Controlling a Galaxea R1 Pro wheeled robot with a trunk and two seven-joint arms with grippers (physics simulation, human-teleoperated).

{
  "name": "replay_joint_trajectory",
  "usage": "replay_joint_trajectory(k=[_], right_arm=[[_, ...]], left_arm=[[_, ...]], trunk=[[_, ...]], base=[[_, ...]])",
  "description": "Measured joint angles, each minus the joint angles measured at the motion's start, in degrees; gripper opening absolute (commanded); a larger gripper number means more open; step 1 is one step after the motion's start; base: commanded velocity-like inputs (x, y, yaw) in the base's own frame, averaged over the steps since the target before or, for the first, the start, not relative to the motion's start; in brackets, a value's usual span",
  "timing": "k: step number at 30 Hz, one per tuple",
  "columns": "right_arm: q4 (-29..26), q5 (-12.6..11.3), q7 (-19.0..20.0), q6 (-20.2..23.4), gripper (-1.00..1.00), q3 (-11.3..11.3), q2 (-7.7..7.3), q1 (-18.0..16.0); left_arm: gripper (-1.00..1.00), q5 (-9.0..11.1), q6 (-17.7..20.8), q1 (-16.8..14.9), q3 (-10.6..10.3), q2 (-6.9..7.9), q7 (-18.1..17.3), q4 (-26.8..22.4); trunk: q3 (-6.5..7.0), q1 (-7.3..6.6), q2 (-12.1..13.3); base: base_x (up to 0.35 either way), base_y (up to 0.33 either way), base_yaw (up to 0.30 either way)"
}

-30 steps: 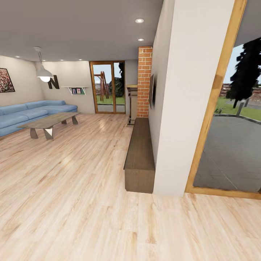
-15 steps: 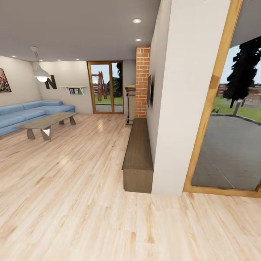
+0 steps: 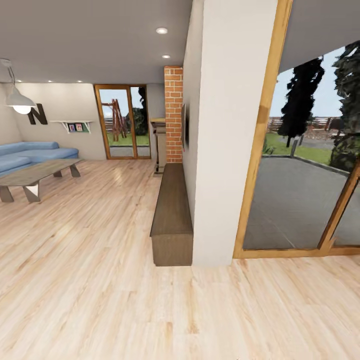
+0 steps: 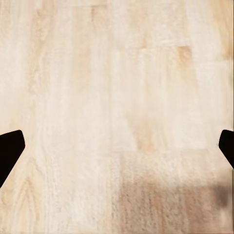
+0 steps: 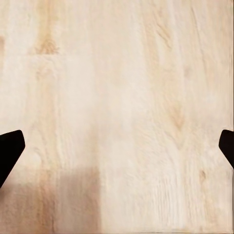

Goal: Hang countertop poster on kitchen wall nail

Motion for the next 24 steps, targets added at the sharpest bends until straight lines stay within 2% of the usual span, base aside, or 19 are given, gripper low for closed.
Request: replay_joint_trajectory(k=[13, 18, 24], right_arm=[[-0.1, 0.0, -0.1, 0.0, 1.00, 0.0, -0.05, 0.0], [-0.2, 0.0, -0.1, -0.2, 1.00, 0.0, 0.00, 0.0], [-0.3, 0.1, -0.1, -0.2, 1.00, 0.0, 0.16, 0.0]], left_arm=[[1.00, 0.1, 0.1, 0.0, -0.4, -0.23, -0.1, 2.0], [1.00, 0.1, 0.3, 0.0, -0.5, -0.43, -0.2, 2.2], [1.00, 0.1, 0.1, 0.0, -0.4, -0.44, -0.2, 2.2]], trunk=[[0.38, 0.00, 0.0], [0.45, 0.03, 0.0], [0.63, 0.01, 0.0]], base=[[-0.006, 0.000, -0.293], [-0.204, 0.031, -0.113], [-0.207, 0.041, -0.238]])
